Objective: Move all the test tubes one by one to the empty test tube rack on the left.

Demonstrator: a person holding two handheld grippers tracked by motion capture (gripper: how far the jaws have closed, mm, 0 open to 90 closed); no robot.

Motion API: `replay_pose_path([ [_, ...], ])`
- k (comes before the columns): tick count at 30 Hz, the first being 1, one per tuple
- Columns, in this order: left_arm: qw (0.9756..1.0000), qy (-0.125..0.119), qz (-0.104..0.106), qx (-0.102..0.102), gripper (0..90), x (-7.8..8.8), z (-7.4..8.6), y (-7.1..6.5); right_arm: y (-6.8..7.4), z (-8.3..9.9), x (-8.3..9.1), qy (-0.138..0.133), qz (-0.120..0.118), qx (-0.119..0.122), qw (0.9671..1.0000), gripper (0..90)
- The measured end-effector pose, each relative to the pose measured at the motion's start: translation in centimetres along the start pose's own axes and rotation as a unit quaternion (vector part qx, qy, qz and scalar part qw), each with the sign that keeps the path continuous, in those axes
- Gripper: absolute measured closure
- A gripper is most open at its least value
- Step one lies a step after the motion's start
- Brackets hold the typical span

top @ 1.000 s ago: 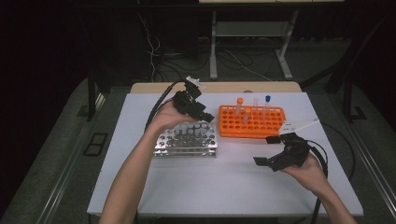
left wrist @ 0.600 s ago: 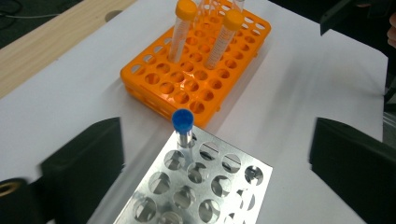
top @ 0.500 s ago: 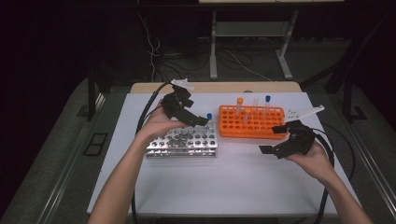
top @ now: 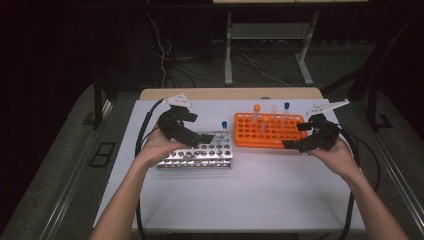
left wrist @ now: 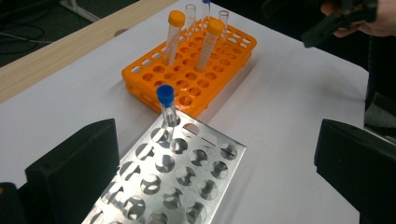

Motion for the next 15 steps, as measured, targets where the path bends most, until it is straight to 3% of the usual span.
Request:
replay_pose_path([
  [15,0.9998,-0.018,-0.005,0.0,0.0,2.0,2.5,-1.8,-6.0,-1.3,0.4,0.004,0.04,-0.035,0.9986,0.3],
])
Point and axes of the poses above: each handheld gripper's, and its own axes: x roughly backward along the jaws, z roughly out of its underside, y roughly to its left, the point moved 10 cm from there along -x, roughly forward along the jaws, and after that the axes turned 4 degrees about -z, right-handed, at the moved point
